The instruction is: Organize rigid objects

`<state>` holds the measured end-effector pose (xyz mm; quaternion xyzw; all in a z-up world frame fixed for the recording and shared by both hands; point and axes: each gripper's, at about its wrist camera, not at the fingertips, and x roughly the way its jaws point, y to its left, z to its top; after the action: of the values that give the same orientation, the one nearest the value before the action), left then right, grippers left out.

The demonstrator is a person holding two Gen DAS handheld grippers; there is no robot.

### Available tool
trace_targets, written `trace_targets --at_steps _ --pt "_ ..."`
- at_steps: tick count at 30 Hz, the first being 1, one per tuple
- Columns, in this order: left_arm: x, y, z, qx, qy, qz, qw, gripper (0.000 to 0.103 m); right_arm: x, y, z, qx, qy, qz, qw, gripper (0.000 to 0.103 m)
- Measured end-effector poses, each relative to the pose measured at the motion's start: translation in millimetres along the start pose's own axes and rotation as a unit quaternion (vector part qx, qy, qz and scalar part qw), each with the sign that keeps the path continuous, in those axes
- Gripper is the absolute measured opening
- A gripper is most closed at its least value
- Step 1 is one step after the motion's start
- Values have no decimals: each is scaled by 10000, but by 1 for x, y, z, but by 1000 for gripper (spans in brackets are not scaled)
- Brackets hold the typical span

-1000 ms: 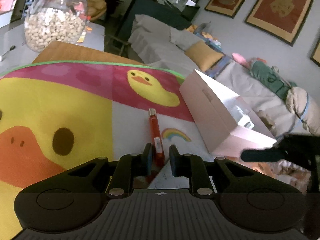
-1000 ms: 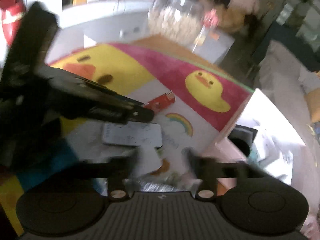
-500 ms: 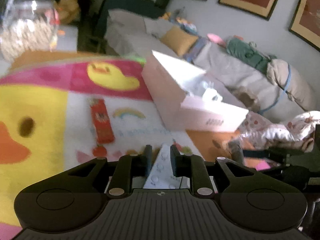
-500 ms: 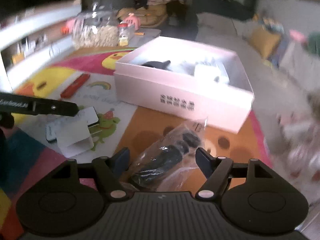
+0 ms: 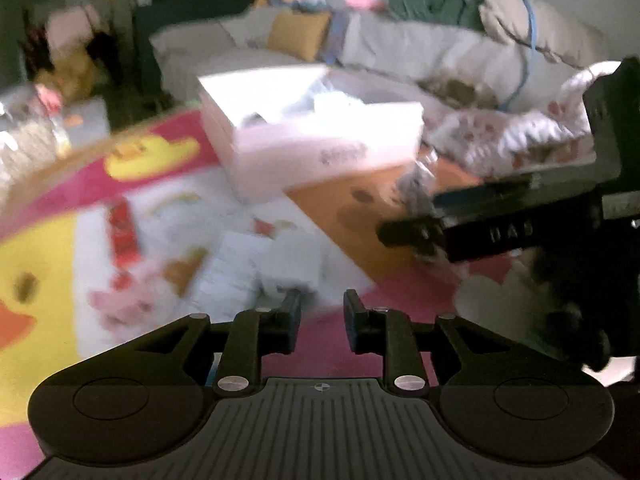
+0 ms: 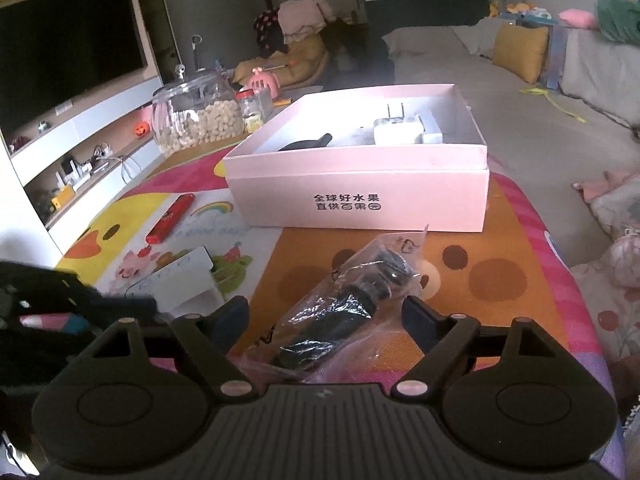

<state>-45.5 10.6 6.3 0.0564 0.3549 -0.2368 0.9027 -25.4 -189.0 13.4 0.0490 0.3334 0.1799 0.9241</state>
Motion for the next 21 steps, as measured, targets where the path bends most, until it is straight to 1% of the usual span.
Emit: trace_targets --at_steps 1,3,5,6,7,9,11,12,13,14,15,17,19,21 --pt "1 -3 0 58 -82 -21 9999 32 4 0 0 35 -16 4 10000 84" --pt "1 -5 0 87 -77 -122 9999 34 4 -3 1 131 -33 38 9999 84" --pt "-4 -6 1 61 -151 -380 9991 33 4 -6 1 235 -40 98 9997 84" --pt "-7 -7 2 96 -222 -439 9987 34 4 -8 1 272 -44 122 9995 84" --pt "-11 -8 3 159 -302 -414 9986 34 4 -8 1 294 -46 137 9995 84" --pt "-17 -9 6 231 -446 -222 9985 34 4 -8 1 301 -48 138 9994 84" --pt "-22 -1 10 165 -556 81 9983 34 5 -9 1 295 -45 132 9995 84" --pt "-23 7 13 48 -611 235 9978 34 5 -9 1 296 -44 131 9995 84" --pt "-24 19 16 -199 -674 443 9965 34 5 -9 1 298 -43 132 9995 84" --pt "-24 32 18 -514 -708 643 9941 34 5 -9 1 298 -43 131 9995 84" --pt "-23 52 21 -929 -752 864 9891 33 5 -8 1 296 -42 130 9995 84" --pt "-17 84 25 -1497 -789 1252 9776 33 5 -9 1 291 -42 123 9995 84" --pt "-7 105 30 -1701 -760 1465 9715 33 5 -8 1 282 -39 113 9995 84" --pt "9 121 36 -1776 -649 1519 9701 33 5 -8 1 282 -36 110 9995 84"
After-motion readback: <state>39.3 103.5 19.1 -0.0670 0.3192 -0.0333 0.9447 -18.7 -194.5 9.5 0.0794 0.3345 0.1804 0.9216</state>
